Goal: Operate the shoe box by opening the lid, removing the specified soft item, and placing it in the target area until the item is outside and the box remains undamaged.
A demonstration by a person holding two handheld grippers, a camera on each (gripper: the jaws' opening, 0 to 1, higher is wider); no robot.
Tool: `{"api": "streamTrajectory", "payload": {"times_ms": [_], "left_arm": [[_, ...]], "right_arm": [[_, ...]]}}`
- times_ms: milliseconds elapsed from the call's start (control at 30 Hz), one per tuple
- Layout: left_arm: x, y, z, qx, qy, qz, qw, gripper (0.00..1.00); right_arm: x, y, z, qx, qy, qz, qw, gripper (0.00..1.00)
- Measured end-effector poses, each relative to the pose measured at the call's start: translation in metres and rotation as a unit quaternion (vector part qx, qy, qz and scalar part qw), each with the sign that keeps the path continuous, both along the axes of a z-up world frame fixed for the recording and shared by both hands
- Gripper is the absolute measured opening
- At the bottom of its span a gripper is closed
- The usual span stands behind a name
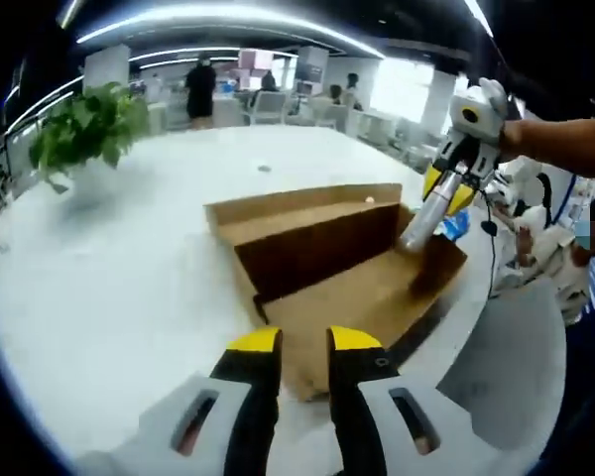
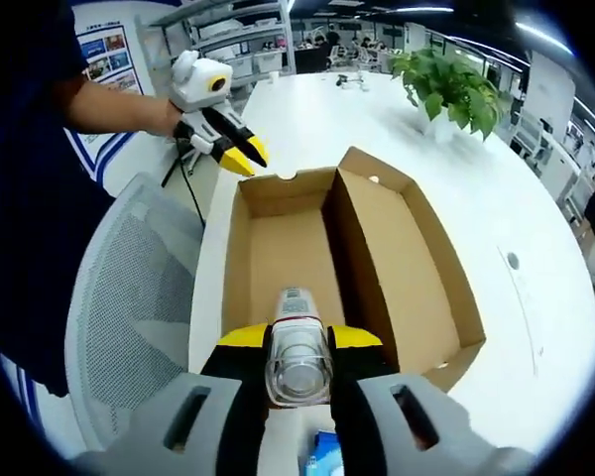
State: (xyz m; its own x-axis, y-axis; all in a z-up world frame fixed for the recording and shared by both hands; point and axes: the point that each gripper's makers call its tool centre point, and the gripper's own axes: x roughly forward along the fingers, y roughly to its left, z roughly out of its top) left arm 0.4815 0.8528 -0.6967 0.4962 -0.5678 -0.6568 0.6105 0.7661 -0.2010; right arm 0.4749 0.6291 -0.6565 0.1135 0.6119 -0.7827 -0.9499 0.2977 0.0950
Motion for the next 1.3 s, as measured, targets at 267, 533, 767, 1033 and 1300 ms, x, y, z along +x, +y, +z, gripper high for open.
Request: {"api": "streamTrajectory", "payload": {"times_ms": [267, 533, 767, 1033, 1300], "left_arm": [[-0.006, -0.006, -0.023, -0.042, 0.103, 0.076, 0.9909, 0.14], [-0.013, -0.003, -0.031, -0.058, 0.164, 0.142, 0.9744, 0.08], [-0.015, -0.003, -0.029, -0.066, 0.172, 0.174, 0.9674, 0.07], [-0.011, -0.004, -0.029, -0.054, 0.153, 0.177, 0.9709, 0.05], [-0.013, -0.006, -0.029, -0.066, 0.156, 0.193, 0.9665, 0.05]], "right_arm": [[0.006, -0.013, 0.009, -0.013, -0.016, -0.021, 0.9996, 0.2], [0.006, -0.026, 0.015, -0.014, -0.03, -0.048, 0.9983, 0.2], [0.008, -0.038, 0.02, -0.009, -0.036, -0.066, 0.9971, 0.2], [0.013, -0.065, 0.037, -0.018, -0.05, -0.081, 0.9953, 0.2], [0.017, -0.101, 0.046, -0.032, -0.056, -0.107, 0.9922, 0.2]]}}
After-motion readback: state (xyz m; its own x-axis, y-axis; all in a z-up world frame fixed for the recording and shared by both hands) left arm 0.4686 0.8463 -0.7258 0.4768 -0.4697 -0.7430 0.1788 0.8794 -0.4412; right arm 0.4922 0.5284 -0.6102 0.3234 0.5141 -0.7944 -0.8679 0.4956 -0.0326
